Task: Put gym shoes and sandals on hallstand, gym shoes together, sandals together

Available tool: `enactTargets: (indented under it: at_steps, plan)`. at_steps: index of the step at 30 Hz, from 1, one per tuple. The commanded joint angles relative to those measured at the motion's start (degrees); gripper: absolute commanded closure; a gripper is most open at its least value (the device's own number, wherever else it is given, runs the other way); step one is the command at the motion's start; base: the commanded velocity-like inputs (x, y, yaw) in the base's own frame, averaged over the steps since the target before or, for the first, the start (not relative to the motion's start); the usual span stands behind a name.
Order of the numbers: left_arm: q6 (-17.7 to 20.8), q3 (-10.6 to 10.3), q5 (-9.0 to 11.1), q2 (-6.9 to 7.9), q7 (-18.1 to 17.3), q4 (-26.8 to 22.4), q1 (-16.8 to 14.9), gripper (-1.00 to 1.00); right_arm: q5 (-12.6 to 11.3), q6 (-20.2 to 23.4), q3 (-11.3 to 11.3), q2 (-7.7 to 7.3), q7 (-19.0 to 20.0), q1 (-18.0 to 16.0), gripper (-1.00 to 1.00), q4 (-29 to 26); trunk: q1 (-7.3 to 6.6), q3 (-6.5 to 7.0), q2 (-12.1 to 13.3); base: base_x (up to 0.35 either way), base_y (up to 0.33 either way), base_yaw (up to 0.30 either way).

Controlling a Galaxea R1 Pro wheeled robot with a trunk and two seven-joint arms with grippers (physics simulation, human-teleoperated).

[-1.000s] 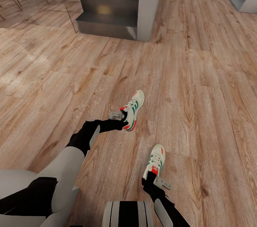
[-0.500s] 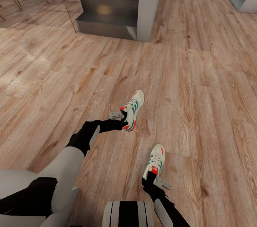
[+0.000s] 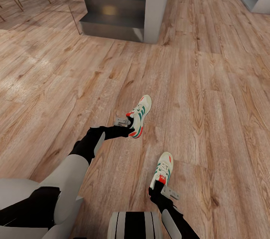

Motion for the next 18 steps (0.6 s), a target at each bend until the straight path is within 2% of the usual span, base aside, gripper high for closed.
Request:
enactTargets:
  at_steps: [1,18]
  plan:
    - [0.2,0.2,-0.5,-0.03,-0.4,-0.1,0.0,1.00,-0.3,0.2,0.2,0.00,-0.4,0.0,1.00,-0.1,-0.01,-0.04,0.0,0.000,0.000,0.000]
    - [0.3,0.2,-0.7,0.04,-0.5,-0.1,0.0,1.00,-0.3,0.2,0.4,0.00,-0.2,0.0,1.00,-0.3,-0.01,-0.04,0.0,0.000,0.000,0.000]
